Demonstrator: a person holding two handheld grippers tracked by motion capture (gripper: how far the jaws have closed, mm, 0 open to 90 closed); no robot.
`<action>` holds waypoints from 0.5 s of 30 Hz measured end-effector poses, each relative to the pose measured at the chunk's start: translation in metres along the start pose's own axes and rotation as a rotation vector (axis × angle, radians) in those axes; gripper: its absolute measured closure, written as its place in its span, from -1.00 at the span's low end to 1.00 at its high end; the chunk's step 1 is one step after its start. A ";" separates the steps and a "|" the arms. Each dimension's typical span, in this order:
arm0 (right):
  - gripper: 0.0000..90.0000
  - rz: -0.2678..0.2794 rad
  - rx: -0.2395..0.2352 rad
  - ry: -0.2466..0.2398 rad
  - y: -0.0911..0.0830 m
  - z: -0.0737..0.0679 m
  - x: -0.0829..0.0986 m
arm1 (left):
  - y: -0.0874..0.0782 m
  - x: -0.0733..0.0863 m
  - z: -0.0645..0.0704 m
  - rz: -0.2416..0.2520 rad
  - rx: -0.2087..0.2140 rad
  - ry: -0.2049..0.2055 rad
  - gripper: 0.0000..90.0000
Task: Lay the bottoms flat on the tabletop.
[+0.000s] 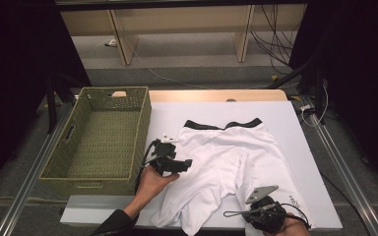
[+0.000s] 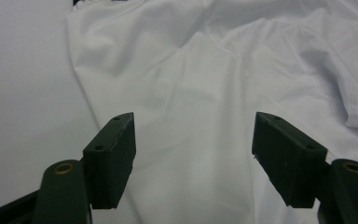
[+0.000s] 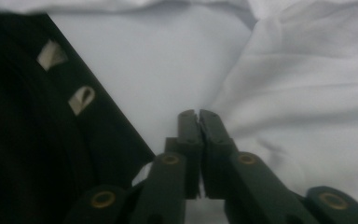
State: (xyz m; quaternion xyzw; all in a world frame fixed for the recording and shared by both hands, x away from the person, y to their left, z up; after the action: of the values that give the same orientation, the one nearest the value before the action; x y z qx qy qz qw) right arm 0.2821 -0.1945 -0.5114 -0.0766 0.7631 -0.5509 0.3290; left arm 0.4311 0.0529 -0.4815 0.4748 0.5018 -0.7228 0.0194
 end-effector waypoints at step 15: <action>-0.14 0.361 0.266 0.339 -0.038 0.135 -0.047 | 0.033 -0.016 -0.031 -0.029 -0.108 -0.072 -0.40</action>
State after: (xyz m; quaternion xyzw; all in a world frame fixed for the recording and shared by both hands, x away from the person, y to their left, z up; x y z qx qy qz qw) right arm 0.3886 -0.2936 -0.4814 0.1977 0.7297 -0.5835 0.2964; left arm 0.4775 0.0525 -0.4954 0.4392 0.5458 -0.7116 0.0526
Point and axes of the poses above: each handheld gripper's, and its own axes: y roughly forward along the jaws, x roughly out of its underside, z roughly to its right, the point moved 6 cm from there along y, roughly forward along the jaws, and after that the axes turned 13 degrees about y, right-handed, at the moved point
